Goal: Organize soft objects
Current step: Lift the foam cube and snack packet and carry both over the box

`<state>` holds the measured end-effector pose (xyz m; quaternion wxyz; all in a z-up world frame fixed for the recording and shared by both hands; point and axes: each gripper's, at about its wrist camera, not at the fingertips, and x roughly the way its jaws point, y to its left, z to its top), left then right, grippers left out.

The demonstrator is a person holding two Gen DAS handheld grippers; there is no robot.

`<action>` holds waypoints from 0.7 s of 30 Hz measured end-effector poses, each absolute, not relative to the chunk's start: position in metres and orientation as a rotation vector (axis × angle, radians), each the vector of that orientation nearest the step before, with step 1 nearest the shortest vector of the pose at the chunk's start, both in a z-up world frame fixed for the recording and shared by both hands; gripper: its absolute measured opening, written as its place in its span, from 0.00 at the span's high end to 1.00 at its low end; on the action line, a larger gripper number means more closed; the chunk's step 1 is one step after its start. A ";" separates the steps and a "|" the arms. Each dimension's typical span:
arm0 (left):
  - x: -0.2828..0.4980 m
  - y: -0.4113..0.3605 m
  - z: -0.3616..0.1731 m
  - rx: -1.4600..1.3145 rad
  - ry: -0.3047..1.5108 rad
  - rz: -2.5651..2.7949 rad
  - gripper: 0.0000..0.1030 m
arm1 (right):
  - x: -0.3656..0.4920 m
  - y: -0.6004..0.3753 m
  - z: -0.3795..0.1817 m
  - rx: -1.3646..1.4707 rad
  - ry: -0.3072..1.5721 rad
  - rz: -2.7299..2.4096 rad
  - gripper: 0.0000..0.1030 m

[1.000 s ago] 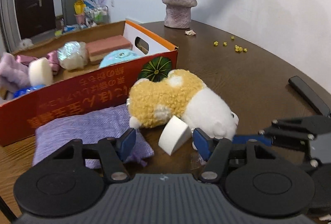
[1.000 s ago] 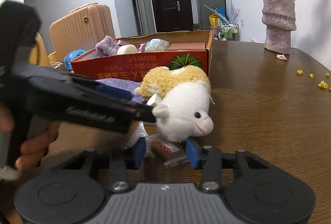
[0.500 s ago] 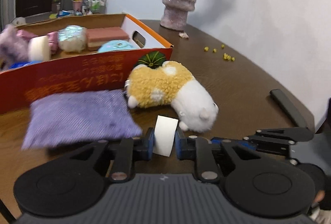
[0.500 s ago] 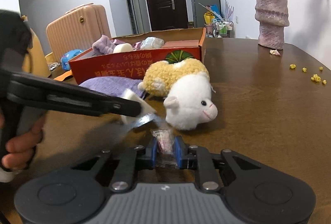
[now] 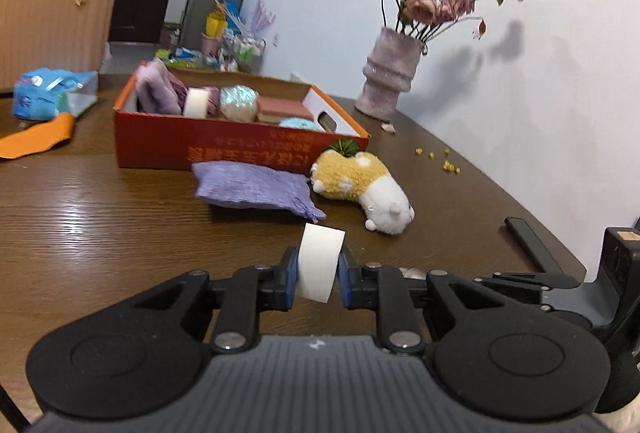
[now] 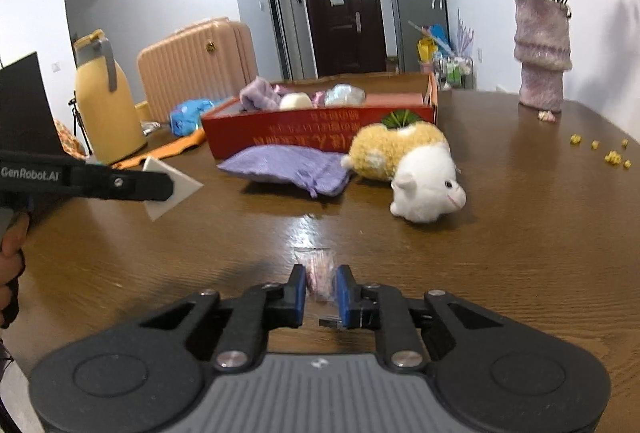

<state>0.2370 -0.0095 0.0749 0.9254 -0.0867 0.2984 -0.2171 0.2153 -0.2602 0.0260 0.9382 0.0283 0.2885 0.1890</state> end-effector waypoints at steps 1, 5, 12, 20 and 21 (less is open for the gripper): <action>0.232 -0.007 0.077 -0.179 0.604 -0.446 0.80 | 0.212 -0.260 0.029 0.059 0.579 0.386 0.84; 0.223 -0.001 0.084 -0.186 0.577 -0.450 0.80 | 0.200 -0.256 0.043 0.059 0.541 0.388 0.84; 0.246 0.006 0.096 -0.213 0.551 -0.484 0.80 | 0.207 -0.253 0.069 0.036 0.490 0.401 0.84; 0.322 0.007 0.124 -0.186 0.508 -0.467 0.80 | 0.263 -0.248 0.116 -0.018 0.407 0.453 0.84; 0.332 0.007 0.127 -0.185 0.505 -0.466 0.80 | 0.274 -0.247 0.121 -0.022 0.400 0.457 0.84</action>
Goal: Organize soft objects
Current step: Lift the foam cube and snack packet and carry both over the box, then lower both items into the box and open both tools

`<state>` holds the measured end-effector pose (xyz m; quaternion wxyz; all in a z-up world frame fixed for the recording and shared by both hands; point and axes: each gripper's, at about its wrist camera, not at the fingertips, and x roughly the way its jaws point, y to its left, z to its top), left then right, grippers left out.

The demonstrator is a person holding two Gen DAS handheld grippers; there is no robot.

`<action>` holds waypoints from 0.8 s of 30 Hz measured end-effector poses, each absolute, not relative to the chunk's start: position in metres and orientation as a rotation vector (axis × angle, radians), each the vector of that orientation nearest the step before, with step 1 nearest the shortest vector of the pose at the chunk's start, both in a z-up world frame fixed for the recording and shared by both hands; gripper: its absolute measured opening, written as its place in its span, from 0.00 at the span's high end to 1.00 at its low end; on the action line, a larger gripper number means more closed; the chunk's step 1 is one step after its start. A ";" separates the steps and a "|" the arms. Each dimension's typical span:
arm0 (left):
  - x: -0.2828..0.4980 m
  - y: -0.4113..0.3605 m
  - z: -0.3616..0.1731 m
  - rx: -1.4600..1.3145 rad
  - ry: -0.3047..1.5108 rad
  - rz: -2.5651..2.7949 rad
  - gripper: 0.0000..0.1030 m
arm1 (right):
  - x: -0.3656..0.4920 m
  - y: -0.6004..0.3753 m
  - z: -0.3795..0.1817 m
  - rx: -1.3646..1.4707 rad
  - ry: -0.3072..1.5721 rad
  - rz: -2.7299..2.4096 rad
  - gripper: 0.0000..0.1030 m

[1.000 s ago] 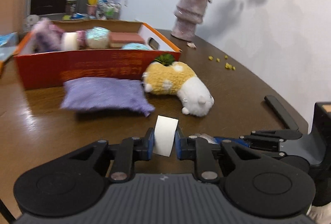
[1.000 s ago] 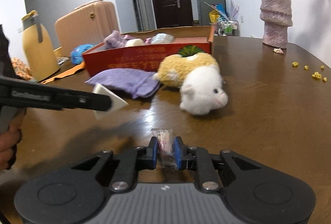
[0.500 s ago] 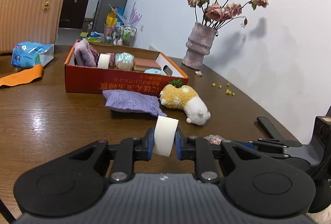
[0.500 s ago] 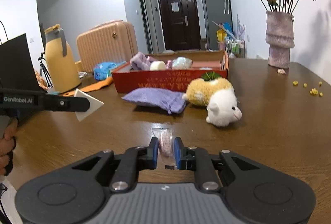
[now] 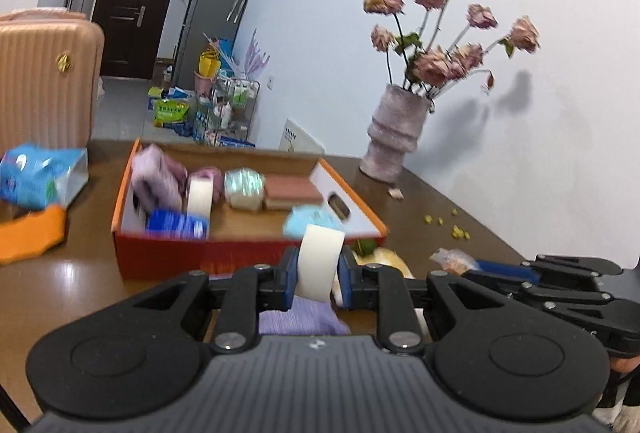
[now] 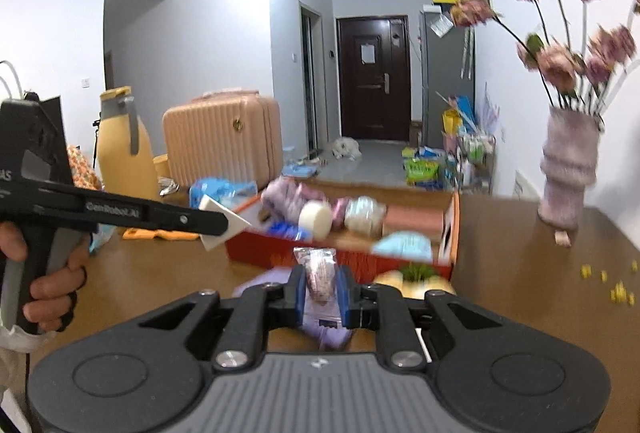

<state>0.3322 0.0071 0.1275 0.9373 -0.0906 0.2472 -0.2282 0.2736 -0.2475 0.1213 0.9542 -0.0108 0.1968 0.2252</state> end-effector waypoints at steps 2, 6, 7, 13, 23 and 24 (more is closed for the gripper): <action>0.351 0.007 0.135 -0.179 0.489 -0.461 0.80 | 0.297 -0.246 0.133 -0.029 0.388 0.467 0.84; 0.389 0.008 0.148 -0.180 0.467 -0.457 0.80 | 0.339 -0.239 0.149 -0.073 0.373 0.484 0.84; 0.399 0.007 0.150 -0.176 0.466 -0.454 0.80 | 0.350 -0.236 0.152 -0.087 0.374 0.488 0.84; 0.469 -0.002 0.142 -0.162 0.549 -0.423 0.80 | 0.430 -0.227 0.152 -0.077 0.430 0.531 0.84; 0.557 -0.024 0.081 -0.070 0.763 -0.381 0.79 | 0.557 -0.198 0.088 -0.060 0.713 0.540 0.84; 0.566 -0.026 0.073 -0.057 0.798 -0.378 0.79 | 0.568 -0.196 0.077 -0.075 0.753 0.527 0.84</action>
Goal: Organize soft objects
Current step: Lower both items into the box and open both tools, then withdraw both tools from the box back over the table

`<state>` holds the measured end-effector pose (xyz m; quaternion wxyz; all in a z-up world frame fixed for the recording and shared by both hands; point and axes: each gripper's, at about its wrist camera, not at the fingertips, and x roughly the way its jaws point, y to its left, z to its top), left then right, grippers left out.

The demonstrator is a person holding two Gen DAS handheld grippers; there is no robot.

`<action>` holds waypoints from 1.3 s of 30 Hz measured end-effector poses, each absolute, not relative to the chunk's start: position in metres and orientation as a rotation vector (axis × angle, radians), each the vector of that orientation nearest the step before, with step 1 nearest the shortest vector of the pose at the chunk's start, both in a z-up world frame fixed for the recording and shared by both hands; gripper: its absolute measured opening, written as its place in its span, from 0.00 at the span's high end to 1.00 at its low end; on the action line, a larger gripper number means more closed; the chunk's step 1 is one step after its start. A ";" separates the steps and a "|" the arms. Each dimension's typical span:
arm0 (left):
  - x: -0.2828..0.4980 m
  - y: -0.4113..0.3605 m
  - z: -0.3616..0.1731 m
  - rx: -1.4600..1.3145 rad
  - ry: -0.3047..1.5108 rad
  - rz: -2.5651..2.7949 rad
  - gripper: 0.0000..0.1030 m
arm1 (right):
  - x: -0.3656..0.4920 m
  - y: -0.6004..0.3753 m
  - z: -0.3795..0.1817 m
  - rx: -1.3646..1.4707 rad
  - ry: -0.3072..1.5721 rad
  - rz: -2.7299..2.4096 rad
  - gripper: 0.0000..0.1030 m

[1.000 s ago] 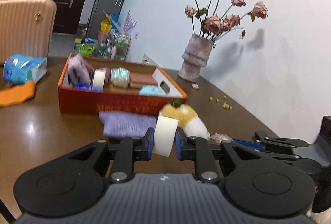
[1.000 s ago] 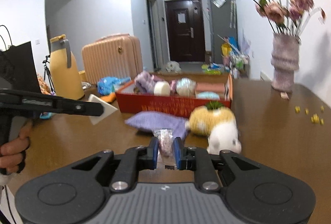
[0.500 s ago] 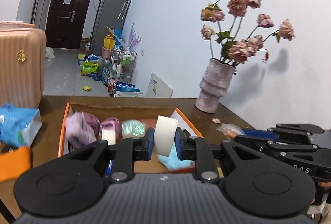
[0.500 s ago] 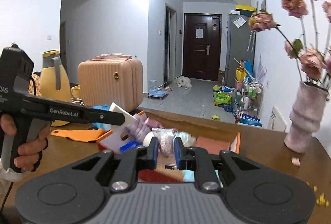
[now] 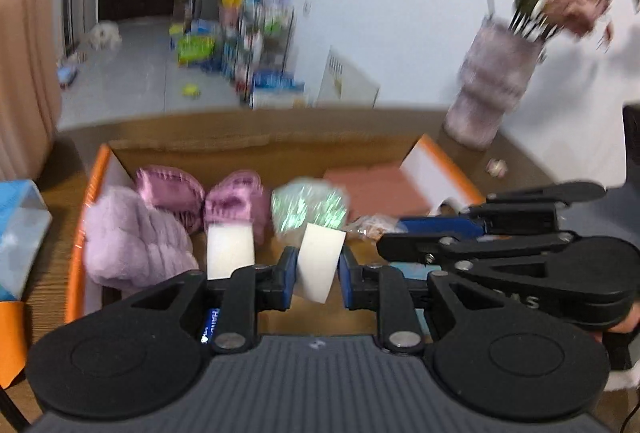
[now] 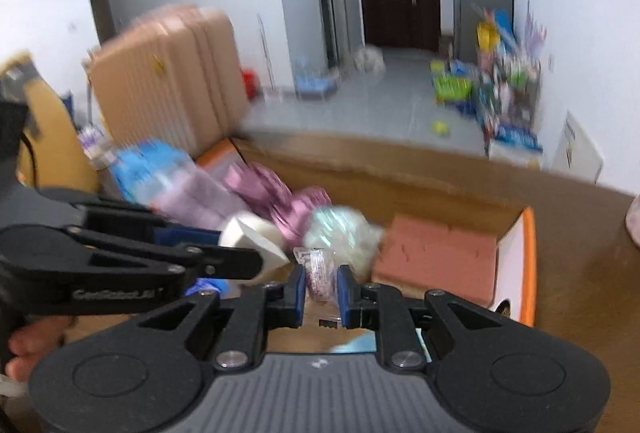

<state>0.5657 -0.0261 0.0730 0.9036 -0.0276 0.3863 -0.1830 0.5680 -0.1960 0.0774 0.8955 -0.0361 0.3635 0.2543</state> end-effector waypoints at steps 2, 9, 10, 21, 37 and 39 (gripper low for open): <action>0.577 -0.028 0.061 -0.026 0.830 -0.353 0.79 | 0.580 -0.192 0.062 -0.093 0.812 0.512 0.84; 0.588 -0.026 0.043 -0.014 0.868 -0.343 0.58 | 0.595 -0.186 0.029 -0.088 0.924 0.478 0.72; 0.589 -0.026 0.043 -0.016 0.873 -0.339 0.57 | 0.595 -0.187 0.029 -0.083 0.922 0.477 0.67; 0.556 -0.017 0.089 0.004 0.802 -0.297 0.42 | 0.573 -0.196 0.083 -0.084 0.838 0.457 0.53; 0.401 0.010 0.215 0.050 0.572 -0.274 0.31 | 0.410 -0.218 0.226 -0.165 0.576 0.426 0.47; 0.377 0.011 0.227 0.057 0.540 -0.278 0.30 | 0.382 -0.219 0.242 -0.173 0.535 0.430 0.45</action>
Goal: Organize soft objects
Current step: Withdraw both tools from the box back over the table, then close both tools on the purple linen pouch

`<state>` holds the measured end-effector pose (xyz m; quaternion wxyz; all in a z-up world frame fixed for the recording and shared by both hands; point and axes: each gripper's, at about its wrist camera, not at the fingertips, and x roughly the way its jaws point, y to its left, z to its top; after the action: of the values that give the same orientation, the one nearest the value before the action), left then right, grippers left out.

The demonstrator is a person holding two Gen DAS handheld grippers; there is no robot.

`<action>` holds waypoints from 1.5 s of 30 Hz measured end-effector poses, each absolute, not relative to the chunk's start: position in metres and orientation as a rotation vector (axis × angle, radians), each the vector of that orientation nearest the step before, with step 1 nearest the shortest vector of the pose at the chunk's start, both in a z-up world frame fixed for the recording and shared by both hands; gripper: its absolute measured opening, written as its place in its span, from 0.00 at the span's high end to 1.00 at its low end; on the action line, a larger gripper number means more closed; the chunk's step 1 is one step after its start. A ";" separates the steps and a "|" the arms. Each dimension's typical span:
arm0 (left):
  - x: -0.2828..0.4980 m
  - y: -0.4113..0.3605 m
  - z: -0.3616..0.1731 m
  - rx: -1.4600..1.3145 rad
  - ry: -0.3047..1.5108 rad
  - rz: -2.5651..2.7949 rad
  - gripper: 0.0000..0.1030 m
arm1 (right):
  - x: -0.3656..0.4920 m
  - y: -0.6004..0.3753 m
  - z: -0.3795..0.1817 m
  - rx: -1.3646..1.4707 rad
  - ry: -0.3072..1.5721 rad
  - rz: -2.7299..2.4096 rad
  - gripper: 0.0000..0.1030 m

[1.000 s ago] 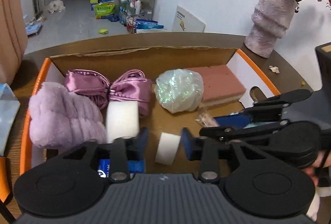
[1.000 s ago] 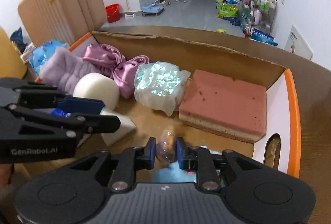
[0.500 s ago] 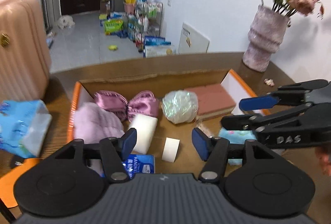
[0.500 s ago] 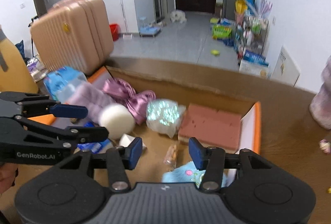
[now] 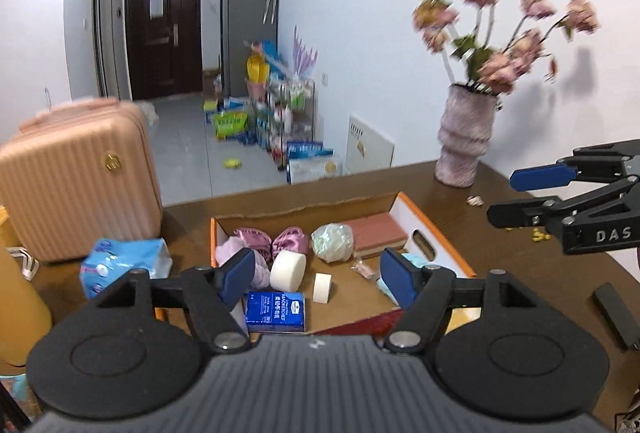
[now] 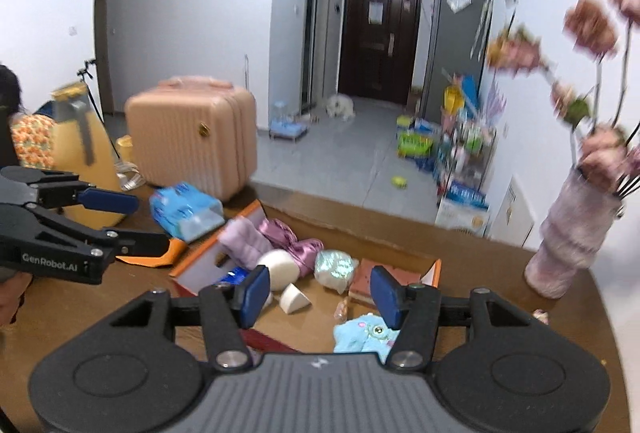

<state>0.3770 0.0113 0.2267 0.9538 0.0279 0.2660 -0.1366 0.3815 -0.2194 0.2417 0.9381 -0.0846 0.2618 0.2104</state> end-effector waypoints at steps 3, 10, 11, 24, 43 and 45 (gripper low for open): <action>0.340 0.012 0.238 0.056 0.500 -0.297 0.29 | 0.341 -0.223 0.258 -0.181 0.483 0.442 0.40; 0.254 0.014 0.237 0.062 0.431 -0.338 0.25 | 0.263 -0.228 0.256 -0.185 0.415 0.503 0.38; 0.240 0.016 0.233 0.055 0.416 -0.346 0.25 | 0.250 -0.231 0.253 -0.178 0.405 0.512 0.38; 0.129 0.038 0.147 -0.067 0.346 -0.346 0.17 | 0.148 -0.236 0.151 -0.085 0.389 0.513 0.22; 0.203 0.036 0.099 -0.089 0.509 -0.317 0.18 | 0.210 -0.243 0.086 0.047 0.568 0.475 0.22; 0.229 0.034 0.091 -0.112 0.552 -0.292 0.20 | 0.228 -0.243 0.077 0.068 0.576 0.453 0.22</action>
<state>0.2292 0.0343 0.0906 0.9502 -0.0551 0.2713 -0.1433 0.2284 -0.2427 0.0773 0.9331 0.0331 0.2815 0.2212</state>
